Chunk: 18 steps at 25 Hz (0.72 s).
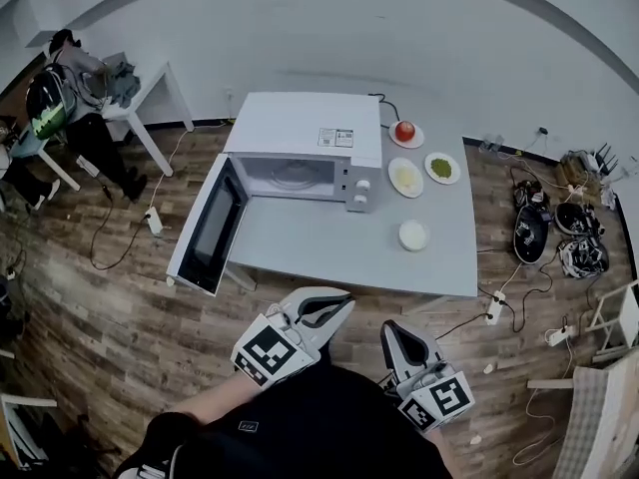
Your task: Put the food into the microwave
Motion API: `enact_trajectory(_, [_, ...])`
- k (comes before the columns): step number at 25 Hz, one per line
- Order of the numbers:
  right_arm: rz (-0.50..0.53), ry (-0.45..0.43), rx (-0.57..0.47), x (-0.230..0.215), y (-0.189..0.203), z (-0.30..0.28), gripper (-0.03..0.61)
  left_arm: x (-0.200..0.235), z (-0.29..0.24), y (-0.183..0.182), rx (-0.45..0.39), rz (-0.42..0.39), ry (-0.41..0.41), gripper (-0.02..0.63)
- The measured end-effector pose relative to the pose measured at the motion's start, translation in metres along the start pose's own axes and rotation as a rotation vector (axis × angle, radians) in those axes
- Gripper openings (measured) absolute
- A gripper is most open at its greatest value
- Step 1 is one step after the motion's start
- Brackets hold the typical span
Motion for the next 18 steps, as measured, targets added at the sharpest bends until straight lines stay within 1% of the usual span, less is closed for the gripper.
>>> enact_trajectory(3, [0.007,0.074,0.01,-0.031,-0.003,-0.008,0.014,0.016,-0.037,0.006,0.057,-0.097,0.061,0.008])
enact_trajectory(5, [0.0,0.122,0.012,-0.053,-0.01,-0.017,0.014,0.031,-0.06,0.009,0.095,-0.135,0.102,0.008])
enact_trajectory(8, [-0.013,0.171,0.014,-0.084,-0.02,-0.034,0.014,0.054,-0.092,0.004,0.123,-0.152,0.171,0.008])
enact_trajectory(13, [-0.04,0.187,0.054,-0.117,-0.025,-0.076,0.014,0.09,-0.136,-0.002,0.15,-0.182,0.258,0.008])
enact_trajectory(18, [-0.068,0.224,0.093,-0.142,-0.021,-0.104,0.014,0.116,-0.175,0.015,0.218,-0.209,0.34,0.008])
Point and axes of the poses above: the fingertips, and each gripper's own axes: z backward along the fingers, x to its left, y out of its underside, the point moved 4 cm from there along z, backward along the fingers, and after that the axes turned 6 degrees about z, right-handed, at the moved point
